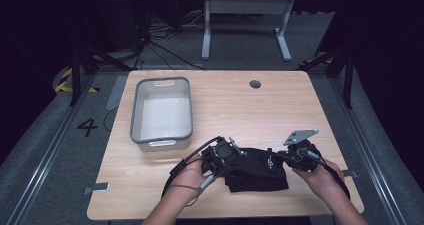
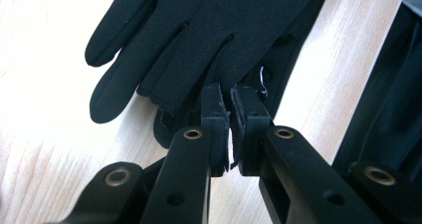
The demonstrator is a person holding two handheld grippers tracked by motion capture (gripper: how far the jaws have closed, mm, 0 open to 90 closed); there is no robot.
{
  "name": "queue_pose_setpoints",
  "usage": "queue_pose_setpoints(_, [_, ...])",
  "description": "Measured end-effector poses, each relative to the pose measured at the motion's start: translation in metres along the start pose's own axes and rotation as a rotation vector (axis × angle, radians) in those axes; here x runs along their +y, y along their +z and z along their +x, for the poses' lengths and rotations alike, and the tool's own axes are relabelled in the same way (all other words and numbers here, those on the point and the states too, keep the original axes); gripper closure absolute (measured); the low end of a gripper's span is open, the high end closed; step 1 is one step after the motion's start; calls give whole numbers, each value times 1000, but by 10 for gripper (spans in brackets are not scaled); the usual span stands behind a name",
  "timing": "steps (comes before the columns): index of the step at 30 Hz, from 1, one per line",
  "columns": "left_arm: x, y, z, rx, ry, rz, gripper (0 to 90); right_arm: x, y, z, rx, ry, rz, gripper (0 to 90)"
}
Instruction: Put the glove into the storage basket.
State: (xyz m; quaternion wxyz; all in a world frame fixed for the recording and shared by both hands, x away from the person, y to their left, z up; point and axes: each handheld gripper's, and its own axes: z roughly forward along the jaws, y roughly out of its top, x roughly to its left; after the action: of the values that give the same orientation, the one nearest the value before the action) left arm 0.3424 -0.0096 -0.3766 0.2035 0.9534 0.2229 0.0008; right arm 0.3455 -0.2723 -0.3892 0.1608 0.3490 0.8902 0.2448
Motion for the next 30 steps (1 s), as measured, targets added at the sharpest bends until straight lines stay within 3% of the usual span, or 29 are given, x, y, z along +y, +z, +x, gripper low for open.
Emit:
queue_pose_setpoints(17, [4,6,-13,-71,42,88,849,-3,7,2,16,-14,22,862])
queue_pose_setpoints(30, [6,14,-11,-103,44,103,846,-6,8,0,16,-3,37,862])
